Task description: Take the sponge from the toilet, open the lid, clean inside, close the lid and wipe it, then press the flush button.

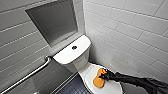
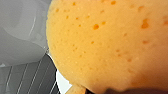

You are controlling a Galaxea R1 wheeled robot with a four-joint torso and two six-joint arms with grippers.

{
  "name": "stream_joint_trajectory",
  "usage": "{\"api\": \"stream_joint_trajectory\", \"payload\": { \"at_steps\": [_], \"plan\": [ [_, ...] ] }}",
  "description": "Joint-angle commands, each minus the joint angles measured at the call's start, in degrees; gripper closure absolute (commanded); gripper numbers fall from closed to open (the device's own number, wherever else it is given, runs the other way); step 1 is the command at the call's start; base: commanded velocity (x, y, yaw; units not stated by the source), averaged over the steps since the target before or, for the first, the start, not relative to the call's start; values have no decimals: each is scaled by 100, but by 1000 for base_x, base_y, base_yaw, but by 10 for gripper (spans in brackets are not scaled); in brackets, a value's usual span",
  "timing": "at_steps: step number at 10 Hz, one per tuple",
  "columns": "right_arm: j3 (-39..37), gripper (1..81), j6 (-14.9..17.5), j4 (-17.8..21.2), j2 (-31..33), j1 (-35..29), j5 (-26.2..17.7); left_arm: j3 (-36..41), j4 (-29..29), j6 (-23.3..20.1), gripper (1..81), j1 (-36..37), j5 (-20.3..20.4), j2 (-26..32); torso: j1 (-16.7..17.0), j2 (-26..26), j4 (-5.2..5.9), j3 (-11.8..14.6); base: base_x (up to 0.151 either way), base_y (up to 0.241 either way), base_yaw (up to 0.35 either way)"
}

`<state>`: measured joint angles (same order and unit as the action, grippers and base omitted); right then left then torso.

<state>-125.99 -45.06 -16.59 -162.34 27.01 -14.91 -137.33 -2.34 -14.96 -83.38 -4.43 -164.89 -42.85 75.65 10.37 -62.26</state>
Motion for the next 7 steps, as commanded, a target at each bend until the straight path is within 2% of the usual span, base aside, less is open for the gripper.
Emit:
{"api": "stream_joint_trajectory", "payload": {
  "at_steps": [1,2,4,5,7],
  "plan": [
    [-1849,811,-363,-64,-1198,-17,1069,48,-38,-34,10,-192,-551,96,0,0,0,0,0,0,0],
    [-2146,811,-459,-64,-1285,186,1209,39,-38,-34,10,-218,-551,105,0,0,0,0,0,0,0],
    [-1984,811,-566,-28,-1007,529,1298,48,-38,-34,10,-245,-542,131,0,0,0,0,0,0,0],
    [-1434,811,-636,-45,-587,713,1349,48,-30,-34,10,-271,-524,131,0,0,0,2,0,0,0],
    [145,811,-671,-72,524,942,1456,57,-21,-34,10,-271,-515,105,0,0,0,2,0,0,0]
  ]
}}
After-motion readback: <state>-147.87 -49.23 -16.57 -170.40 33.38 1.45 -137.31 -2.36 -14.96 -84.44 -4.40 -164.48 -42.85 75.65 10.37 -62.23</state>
